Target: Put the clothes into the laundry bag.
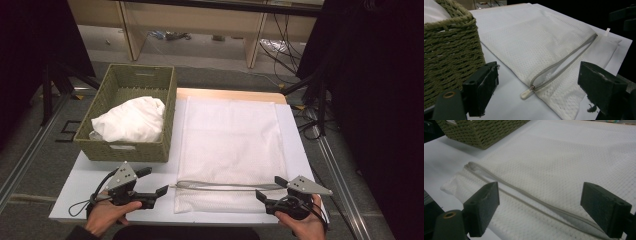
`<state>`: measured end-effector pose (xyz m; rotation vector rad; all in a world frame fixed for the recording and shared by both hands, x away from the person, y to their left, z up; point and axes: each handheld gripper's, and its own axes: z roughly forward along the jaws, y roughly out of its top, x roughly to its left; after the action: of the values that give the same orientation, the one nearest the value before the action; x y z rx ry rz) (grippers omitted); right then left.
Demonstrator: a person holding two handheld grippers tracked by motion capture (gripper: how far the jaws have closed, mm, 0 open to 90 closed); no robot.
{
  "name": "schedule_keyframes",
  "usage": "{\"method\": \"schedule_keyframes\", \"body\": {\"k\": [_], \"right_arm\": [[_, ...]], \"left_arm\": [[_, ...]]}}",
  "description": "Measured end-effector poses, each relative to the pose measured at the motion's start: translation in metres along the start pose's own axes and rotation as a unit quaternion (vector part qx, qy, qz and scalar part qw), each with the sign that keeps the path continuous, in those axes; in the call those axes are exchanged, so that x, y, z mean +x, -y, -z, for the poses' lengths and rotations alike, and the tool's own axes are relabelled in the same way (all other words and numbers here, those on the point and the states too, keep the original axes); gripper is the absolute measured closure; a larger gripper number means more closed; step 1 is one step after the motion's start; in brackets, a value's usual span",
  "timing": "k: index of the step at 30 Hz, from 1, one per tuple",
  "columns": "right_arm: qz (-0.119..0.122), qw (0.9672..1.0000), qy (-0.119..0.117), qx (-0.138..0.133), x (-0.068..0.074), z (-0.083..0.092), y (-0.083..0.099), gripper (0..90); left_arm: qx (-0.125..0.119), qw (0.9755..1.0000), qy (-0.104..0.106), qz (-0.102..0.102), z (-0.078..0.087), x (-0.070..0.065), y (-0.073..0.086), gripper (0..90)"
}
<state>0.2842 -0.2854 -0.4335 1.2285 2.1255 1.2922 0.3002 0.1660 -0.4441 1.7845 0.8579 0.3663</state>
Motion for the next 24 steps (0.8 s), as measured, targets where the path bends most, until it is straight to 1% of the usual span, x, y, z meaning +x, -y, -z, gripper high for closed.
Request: {"method": "schedule_keyframes", "body": {"k": [1, 2, 3, 4, 5, 6, 7, 8, 9, 11, 12, 13, 14, 15, 16, 17, 18, 19, 20, 21, 22, 24], "right_arm": [[0.008, 0.9998, -0.015, -0.007, -0.002, -0.003, 0.000, 16.5], [0.008, 0.9998, -0.015, -0.007, -0.002, -0.003, 0.000, 16.5], [0.004, 0.9999, -0.013, -0.005, -0.001, -0.003, 0.001, 16.5], [0.011, 0.9999, -0.005, -0.007, -0.002, -0.002, 0.000, 16.6], [0.011, 0.9999, -0.004, -0.006, -0.002, -0.002, 0.000, 16.7], [0.011, 0.9999, -0.004, -0.006, -0.002, -0.002, 0.000, 16.7], [0.014, 0.9999, -0.002, -0.002, -0.002, -0.002, 0.000, 16.7], [0.015, 0.9999, -0.003, -0.005, -0.002, -0.002, 0.000, 16.8], [0.017, 0.9998, -0.004, -0.006, -0.002, -0.002, 0.000, 16.7], [0.016, 0.9998, -0.005, -0.005, -0.002, -0.003, 0.000, 16.8], [0.018, 0.9998, 0.008, 0.003, -0.002, -0.002, -0.001, 17.2], [0.011, 0.9999, -0.003, -0.004, -0.002, -0.003, -0.001, 18.4], [0.033, 0.9994, 0.000, -0.011, -0.005, -0.004, -0.001, 19.8], [0.033, 0.9994, 0.000, -0.011, -0.005, -0.004, -0.001, 19.8], [0.029, 0.9996, -0.005, -0.001, -0.005, -0.005, -0.003, 19.7], [0.029, 0.9996, -0.005, -0.001, -0.005, -0.005, -0.003, 19.7], [0.032, 0.9995, -0.005, -0.002, -0.005, -0.005, -0.003, 19.6], [0.024, 0.9997, 0.001, 0.004, -0.004, -0.006, -0.004, 19.5], [0.036, 0.9993, 0.000, 0.001, -0.006, -0.010, -0.006, 19.4], [0.050, 0.9988, 0.002, 0.000, -0.008, -0.012, -0.007, 19.4], [0.034, 0.9994, -0.005, 0.010, -0.008, -0.016, -0.008, 18.8], [0.053, 0.9985, -0.010, 0.013, -0.010, -0.023, -0.010, 18.5]], "left_arm": [[0.000, 1.0000, 0.000, 0.000, 0.000, 0.000, 0.000, 16.3], [0.002, 1.0000, 0.000, -0.002, 0.000, 0.001, 0.000, 16.3], [0.002, 0.9999, 0.004, -0.009, -0.001, 0.002, 0.000, 16.3], [0.005, 1.0000, -0.001, 0.000, 0.000, 0.001, 0.001, 16.3], [0.002, 1.0000, 0.003, -0.005, -0.001, 0.002, 0.001, 16.3], [0.002, 1.0000, 0.003, -0.005, -0.001, 0.002, 0.001, 16.3], [0.001, 1.0000, 0.000, 0.000, -0.001, 0.002, 0.001, 16.3], [0.002, 1.0000, 0.001, -0.001, -0.001, 0.002, 0.001, 16.3], [0.009, 0.9999, -0.005, -0.004, 0.000, 0.002, 0.000, 16.3], [0.008, 1.0000, -0.005, -0.003, 0.000, 0.002, 0.001, 16.3], [0.008, 0.9999, -0.006, -0.001, -0.001, 0.003, 0.001, 16.3], [0.008, 0.9999, -0.005, -0.003, -0.001, 0.004, 0.001, 16.3], [0.008, 0.9999, -0.005, -0.003, -0.001, 0.004, 0.001, 16.3], [0.008, 0.9999, -0.006, -0.005, -0.001, 0.004, 0.001, 16.3], [0.010, 0.9998, -0.011, -0.012, -0.001, 0.005, -0.001, 16.3], [0.010, 0.9998, -0.011, -0.012, -0.001, 0.005, -0.001, 16.3], [0.011, 0.9998, -0.013, -0.006, -0.001, 0.006, -0.001, 16.3], [0.009, 0.9999, -0.011, -0.005, -0.001, 0.007, 0.000, 16.4], [0.008, 0.9999, -0.011, 0.003, -0.001, 0.008, 0.000, 16.3], [0.008, 0.9999, -0.011, 0.003, -0.001, 0.008, 0.000, 16.4], [0.004, 0.9999, -0.008, 0.013, 0.000, 0.009, 0.000, 16.5], [0.006, 0.9999, -0.010, 0.009, -0.001, 0.009, 0.000, 16.5]]}}
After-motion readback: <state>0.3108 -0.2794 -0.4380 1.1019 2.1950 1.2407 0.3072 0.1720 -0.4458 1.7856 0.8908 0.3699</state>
